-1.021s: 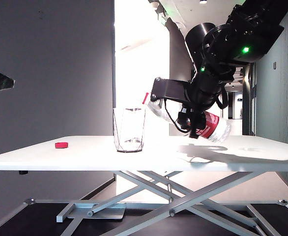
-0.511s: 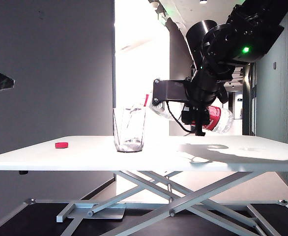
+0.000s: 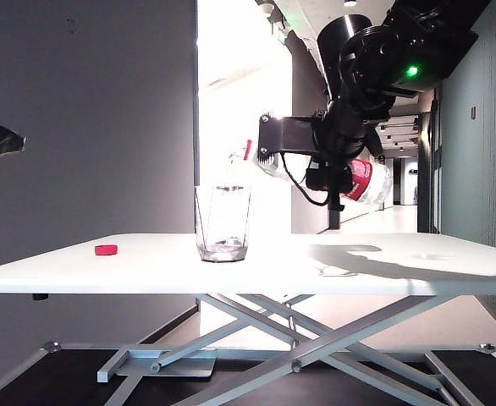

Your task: Pick up the mineral water bottle on the table and pour water into the mug until it's half full.

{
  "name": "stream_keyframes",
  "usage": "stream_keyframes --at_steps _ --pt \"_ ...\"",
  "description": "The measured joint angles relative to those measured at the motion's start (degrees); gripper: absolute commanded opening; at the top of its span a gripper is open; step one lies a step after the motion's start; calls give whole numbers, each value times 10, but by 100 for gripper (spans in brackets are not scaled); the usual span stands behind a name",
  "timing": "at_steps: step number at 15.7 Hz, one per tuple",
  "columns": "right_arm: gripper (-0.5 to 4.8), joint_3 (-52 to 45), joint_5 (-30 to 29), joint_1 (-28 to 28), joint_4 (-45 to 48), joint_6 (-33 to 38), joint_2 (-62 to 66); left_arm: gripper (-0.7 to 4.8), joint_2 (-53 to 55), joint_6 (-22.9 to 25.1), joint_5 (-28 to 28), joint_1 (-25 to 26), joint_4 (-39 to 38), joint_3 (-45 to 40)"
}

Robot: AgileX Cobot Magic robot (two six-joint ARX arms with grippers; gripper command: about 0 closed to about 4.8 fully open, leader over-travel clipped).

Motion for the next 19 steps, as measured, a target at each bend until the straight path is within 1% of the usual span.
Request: stream_keyframes --at_steps 3,8,14,19 --pt "206 0 0 0 -21 -33 0 28 0 0 0 0 0 0" --pt "206 0 14 0 -24 -85 0 28 0 0 0 0 0 0" --pt "206 0 39 0 -24 -115 0 28 0 0 0 0 0 0" --pt "206 0 40 0 -24 -117 0 28 0 0 0 0 -1 0"
